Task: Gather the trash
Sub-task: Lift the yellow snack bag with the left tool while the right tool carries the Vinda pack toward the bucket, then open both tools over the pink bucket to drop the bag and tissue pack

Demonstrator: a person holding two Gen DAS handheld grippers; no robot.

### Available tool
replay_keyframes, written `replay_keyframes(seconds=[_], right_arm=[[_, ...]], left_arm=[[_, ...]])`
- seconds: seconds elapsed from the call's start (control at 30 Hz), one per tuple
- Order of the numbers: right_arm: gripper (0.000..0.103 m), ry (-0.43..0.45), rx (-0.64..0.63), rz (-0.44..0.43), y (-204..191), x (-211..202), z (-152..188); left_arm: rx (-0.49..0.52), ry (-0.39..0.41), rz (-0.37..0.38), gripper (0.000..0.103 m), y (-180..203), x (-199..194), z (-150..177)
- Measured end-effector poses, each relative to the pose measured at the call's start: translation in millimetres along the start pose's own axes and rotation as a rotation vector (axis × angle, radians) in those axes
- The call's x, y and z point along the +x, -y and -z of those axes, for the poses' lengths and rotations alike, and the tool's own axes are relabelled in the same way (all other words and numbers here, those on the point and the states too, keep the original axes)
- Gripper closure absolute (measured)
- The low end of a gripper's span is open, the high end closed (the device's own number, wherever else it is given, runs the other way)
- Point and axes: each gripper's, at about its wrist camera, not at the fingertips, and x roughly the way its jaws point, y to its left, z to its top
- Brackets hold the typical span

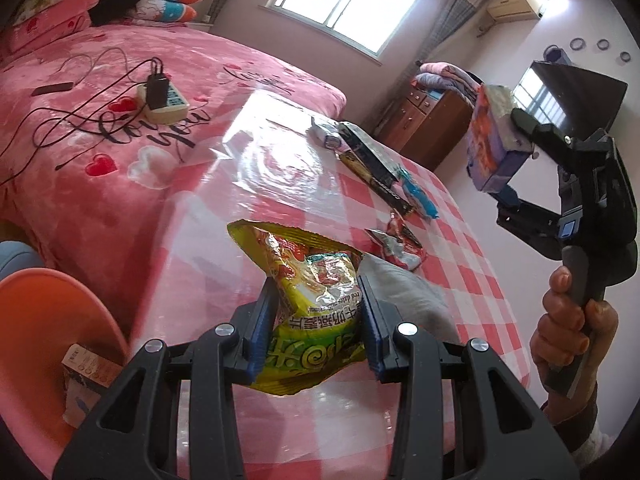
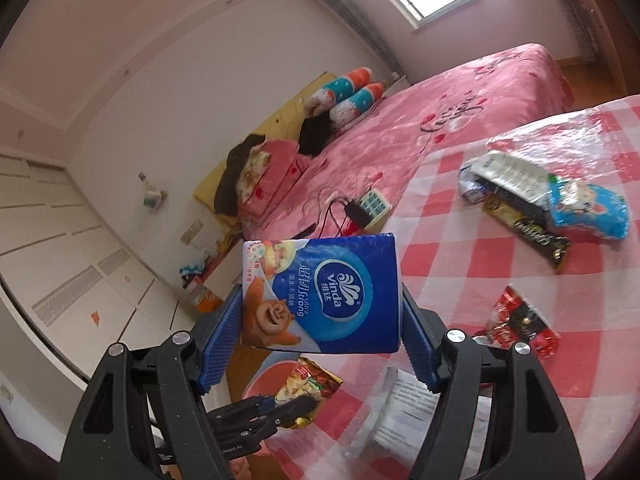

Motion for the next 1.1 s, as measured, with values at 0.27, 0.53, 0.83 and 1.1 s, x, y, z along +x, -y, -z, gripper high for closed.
replay_keyframes(seconds=[0.27, 0.53, 0.83, 1.1], right_arm=[[0.031, -0.095, -0.025, -0.016, -14, 47, 17], [0.031, -0.232, -0.102, -0.069, -55, 108, 45], [0.031, -0.367, -0.194, -0.127, -107, 167, 80], [0.029, -0.466, -0.275, -0.133, -137, 205, 111]], left_arm=[[-0.040, 0.021, -0.024, 0.062, -25, -14, -1], [-0.100, 0.054, -0.067, 0.062, -57, -37, 3], [-0.161, 0.085, -0.135, 0.062, -96, -67, 12], [-0.227, 0.066, -0.225, 0.062, -140, -80, 33]])
